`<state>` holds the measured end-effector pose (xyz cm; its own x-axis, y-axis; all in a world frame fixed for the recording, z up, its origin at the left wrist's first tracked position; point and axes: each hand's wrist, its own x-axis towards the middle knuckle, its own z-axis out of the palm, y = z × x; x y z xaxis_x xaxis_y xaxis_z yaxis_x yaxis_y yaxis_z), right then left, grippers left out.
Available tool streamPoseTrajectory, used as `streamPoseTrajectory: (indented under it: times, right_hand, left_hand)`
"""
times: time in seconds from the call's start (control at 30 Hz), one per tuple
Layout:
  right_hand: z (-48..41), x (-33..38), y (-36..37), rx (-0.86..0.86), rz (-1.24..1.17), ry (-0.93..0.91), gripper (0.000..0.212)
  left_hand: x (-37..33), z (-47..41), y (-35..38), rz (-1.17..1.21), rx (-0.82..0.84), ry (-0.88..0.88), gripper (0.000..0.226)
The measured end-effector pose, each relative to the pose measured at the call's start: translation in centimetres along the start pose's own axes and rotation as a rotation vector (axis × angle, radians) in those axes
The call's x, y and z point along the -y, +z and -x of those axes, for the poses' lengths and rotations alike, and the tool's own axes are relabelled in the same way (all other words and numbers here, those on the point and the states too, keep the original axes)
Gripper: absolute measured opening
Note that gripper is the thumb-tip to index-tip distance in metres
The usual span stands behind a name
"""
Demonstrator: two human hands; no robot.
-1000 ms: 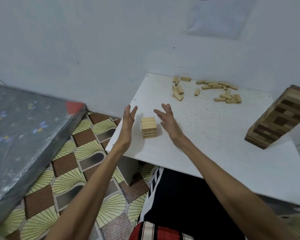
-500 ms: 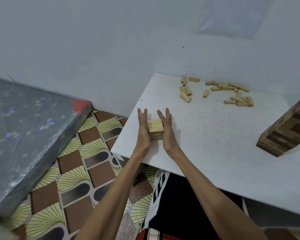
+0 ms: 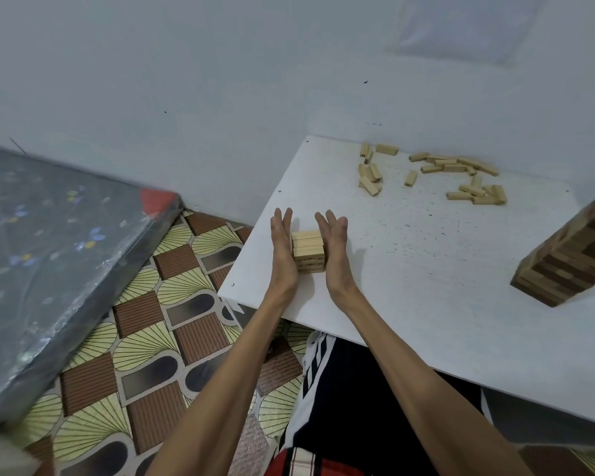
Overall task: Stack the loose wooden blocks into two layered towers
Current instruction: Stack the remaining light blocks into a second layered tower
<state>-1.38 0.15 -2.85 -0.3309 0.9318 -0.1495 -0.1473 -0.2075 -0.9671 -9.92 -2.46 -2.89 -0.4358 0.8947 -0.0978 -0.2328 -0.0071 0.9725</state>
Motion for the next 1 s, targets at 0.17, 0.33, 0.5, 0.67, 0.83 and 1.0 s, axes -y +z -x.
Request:
streamPoseTrajectory:
  times: [0.17,0.33,0.5,0.67,0.83,1.0]
  right_hand:
    - [-0.13,-0.37,0.42,-0.001,0.044,0.008,0.080]
    - [-0.05,-0.43,0.35,0.006,0.071,0.002,0.071]
    - [0.03,-0.35,0.53,-0.002,0.097,-0.005,0.077]
    - [0.19,-0.10,0.29,0.011,0.097,0.010,0.066]
    - [0.07,-0.30,0.38,-0.001,0.070,-0.009,0.069]
    - [0.08,-0.13,0.44,-0.025,-0.011,-0.012,0.078]
  left_hand:
    - [0.21,-0.27,0.32,0.005,-0.022,-0.016,0.071]
    - [0.41,-0.36,0.46,-0.007,-0.027,-0.003,0.069]
    - [0.55,-0.49,0.69,0.012,-0.033,0.006,0.065]
    - [0.61,-0.50,0.54,-0.007,-0.007,0.008,0.062]
    - [0.59,-0.59,0.51,0.003,-0.015,0.024,0.062]
    - [0.33,-0.48,0.68,0.036,-0.029,0.016,0.063]
